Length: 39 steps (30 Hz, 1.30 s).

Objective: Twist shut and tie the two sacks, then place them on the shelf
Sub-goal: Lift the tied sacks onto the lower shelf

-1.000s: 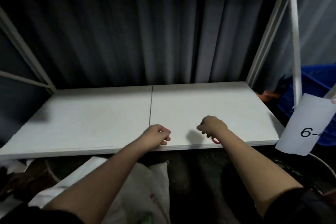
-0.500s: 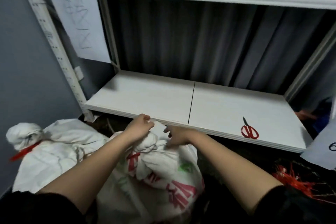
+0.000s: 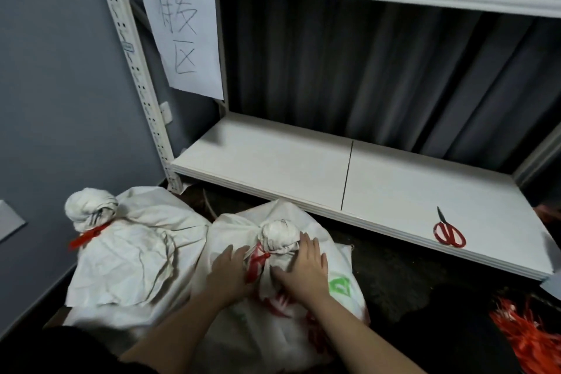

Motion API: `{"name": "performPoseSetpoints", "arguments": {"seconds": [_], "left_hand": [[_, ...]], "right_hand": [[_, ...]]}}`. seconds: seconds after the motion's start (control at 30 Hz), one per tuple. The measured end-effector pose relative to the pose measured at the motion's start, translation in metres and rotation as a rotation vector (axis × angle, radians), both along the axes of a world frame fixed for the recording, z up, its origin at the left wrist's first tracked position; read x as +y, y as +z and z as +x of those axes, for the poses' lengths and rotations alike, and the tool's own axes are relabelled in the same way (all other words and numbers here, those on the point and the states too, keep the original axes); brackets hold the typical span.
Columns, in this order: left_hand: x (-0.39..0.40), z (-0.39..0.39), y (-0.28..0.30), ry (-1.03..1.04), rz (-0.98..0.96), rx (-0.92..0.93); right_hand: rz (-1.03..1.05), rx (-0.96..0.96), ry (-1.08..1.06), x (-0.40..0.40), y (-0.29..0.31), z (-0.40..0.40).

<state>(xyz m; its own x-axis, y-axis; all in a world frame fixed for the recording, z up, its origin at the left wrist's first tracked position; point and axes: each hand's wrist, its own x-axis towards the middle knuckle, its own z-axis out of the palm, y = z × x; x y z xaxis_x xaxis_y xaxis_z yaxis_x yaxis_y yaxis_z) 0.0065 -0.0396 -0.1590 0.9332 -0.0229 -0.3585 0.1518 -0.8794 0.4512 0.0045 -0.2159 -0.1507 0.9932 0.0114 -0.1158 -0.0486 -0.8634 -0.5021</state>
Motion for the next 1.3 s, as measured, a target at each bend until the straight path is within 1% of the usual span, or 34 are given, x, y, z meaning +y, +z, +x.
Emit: {"name": "performPoseSetpoints", "arguments": {"seconds": [0.07,0.13,0.17,0.2,0.23,0.27,0.33,0.37,0.43,0.5,0.57,0.7,0.77,0.8,0.93,1.0,1.03,1.07,1.1,1.13,1.17,1.2,1.23,1.27,1.3], "left_hand": [[-0.005,0.006,-0.004,0.112,-0.09,-0.106],[-0.012,0.01,0.0,0.171,-0.223,-0.142],[-0.016,0.011,0.001,0.186,-0.268,-0.161],[-0.019,0.013,0.004,0.219,-0.308,-0.192],[-0.021,0.016,0.006,0.255,-0.356,-0.232],[-0.023,0.018,0.008,0.289,-0.418,-0.25],[-0.024,0.023,0.013,0.322,-0.572,-0.263],[-0.026,0.026,0.017,0.319,-0.646,-0.267],[-0.031,0.029,0.031,0.239,-0.723,-0.259],[-0.039,0.033,0.047,0.089,-0.7,-0.25],[-0.043,0.037,0.062,-0.001,-0.658,-0.215],[-0.04,0.035,0.088,-0.098,-0.746,-0.137],[-0.041,0.025,0.102,-0.053,-0.795,-0.164],[-0.041,0.019,0.107,-0.011,-0.794,-0.226],[-0.039,0.004,0.11,0.138,-0.53,-0.527],[-0.026,0.012,0.114,0.278,-0.503,-0.624],[-0.015,0.017,0.116,0.317,-0.486,-0.601],[-0.003,0.022,0.118,0.311,-0.457,-0.507],[0.01,0.025,0.117,0.264,-0.424,-0.328],[0.018,0.023,0.117,0.18,-0.361,-0.109],[0.024,0.019,0.113,0.059,-0.258,0.11],[0.026,0.008,0.111,-0.058,-0.154,0.288],[0.026,-0.003,0.104,-0.141,-0.083,0.415],[0.025,-0.015,0.102,-0.18,-0.043,0.505],[0.023,-0.024,0.097,-0.177,-0.029,0.551]], "right_hand": [[0.24,0.04,-0.105,0.0,0.001,0.008],[0.482,0.102,-0.172,0.002,0.008,0.013],[0.569,0.12,-0.167,0.001,0.007,0.014],[0.603,0.115,-0.145,-0.001,0.004,0.016],[0.598,0.096,-0.107,-0.004,0.0,0.017],[0.539,0.097,-0.053,-0.007,-0.002,0.019],[0.329,0.101,0.05,-0.012,-0.004,0.02],[0.269,0.058,0.067,-0.012,-0.005,0.022],[0.299,-0.048,-0.003,-0.004,0.001,0.026],[0.383,-0.125,-0.105,0.006,0.009,0.034],[0.45,-0.139,-0.174,0.011,0.019,0.036],[0.467,-0.234,-0.252,0.008,0.027,0.031],[0.434,-0.301,-0.235,0.009,0.035,0.029],[0.407,-0.33,-0.211,0.01,0.04,0.029],[0.355,-0.401,-0.134,0.004,0.065,0.024],[0.346,-0.414,-0.154,-0.008,0.076,0.02],[0.36,-0.418,-0.163,-0.013,0.084,0.017],[0.377,-0.42,-0.168,-0.017,0.092,0.014],[0.393,-0.433,-0.165,-0.019,0.102,0.012],[0.405,-0.456,-0.16,-0.019,0.112,0.01],[0.415,-0.482,-0.158,-0.018,0.123,0.01],[0.427,-0.509,-0.161,-0.015,0.136,0.008],[0.443,-0.534,-0.164,-0.013,0.148,0.008],[0.461,-0.56,-0.163,-0.011,0.161,0.007],[0.477,-0.584,-0.159,-0.01,0.174,0.008]]}}
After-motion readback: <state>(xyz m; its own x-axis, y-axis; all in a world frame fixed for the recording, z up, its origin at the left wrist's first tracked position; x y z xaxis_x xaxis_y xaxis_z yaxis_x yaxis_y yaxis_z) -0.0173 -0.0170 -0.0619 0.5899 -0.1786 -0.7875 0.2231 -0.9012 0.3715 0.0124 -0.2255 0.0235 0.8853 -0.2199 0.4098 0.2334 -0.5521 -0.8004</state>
